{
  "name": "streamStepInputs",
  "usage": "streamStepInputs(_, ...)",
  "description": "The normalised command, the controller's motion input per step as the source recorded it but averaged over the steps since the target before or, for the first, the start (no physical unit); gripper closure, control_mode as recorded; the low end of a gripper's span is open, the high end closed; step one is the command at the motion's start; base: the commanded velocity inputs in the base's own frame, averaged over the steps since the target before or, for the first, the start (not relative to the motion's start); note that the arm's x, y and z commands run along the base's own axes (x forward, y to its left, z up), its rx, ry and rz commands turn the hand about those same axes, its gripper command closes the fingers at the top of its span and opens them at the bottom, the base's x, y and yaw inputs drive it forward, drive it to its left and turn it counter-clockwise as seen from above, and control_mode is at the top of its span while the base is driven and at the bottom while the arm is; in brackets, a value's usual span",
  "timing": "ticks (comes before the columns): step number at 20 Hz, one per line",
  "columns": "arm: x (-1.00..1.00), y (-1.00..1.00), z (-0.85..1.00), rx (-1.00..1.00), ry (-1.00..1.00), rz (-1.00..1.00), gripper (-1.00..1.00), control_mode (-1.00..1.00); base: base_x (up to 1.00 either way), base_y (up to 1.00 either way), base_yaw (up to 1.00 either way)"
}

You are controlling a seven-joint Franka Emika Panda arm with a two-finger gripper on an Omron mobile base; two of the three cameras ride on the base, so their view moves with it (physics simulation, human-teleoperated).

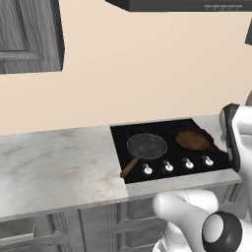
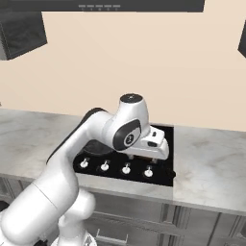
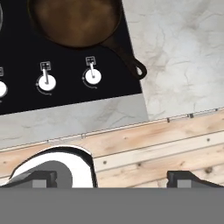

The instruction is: Place both pans onto different burners. Then place the broccoli and the shrimp on different pans.

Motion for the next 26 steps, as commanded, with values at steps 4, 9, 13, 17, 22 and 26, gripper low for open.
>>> streamStepInputs(4, 0.00, 0.25, 0.00, 0.00, -0.03, 0.00, -1.00, -1.00, 0.00, 0.00, 0.00)
streamStepInputs(9, 0.00, 0.19, 0.02, 0.00, -0.01, 0.00, -1.00, -1.00, 0.00, 0.00, 0.00)
streamStepInputs(13, 0.00, 0.02, 0.01, 0.00, 0.00, 0.01, -1.00, 1.00, -0.03, 0.00, 0.01)
streamStepInputs(17, 0.00, 0.00, 0.00, 0.00, 0.00, 0.00, -1.00, 1.00, -0.37, -0.52, 0.02)
streamStepInputs(22, 0.00, 0.00, 0.00, 0.00, 0.00, 0.00, -1.00, 1.00, -0.30, -0.95, 0.00)
streamStepInputs(26, 0.00, 0.00, 0.00, 0.00, 0.00, 0.00, -1.00, 1.00, -0.20, -0.96, 0.00)
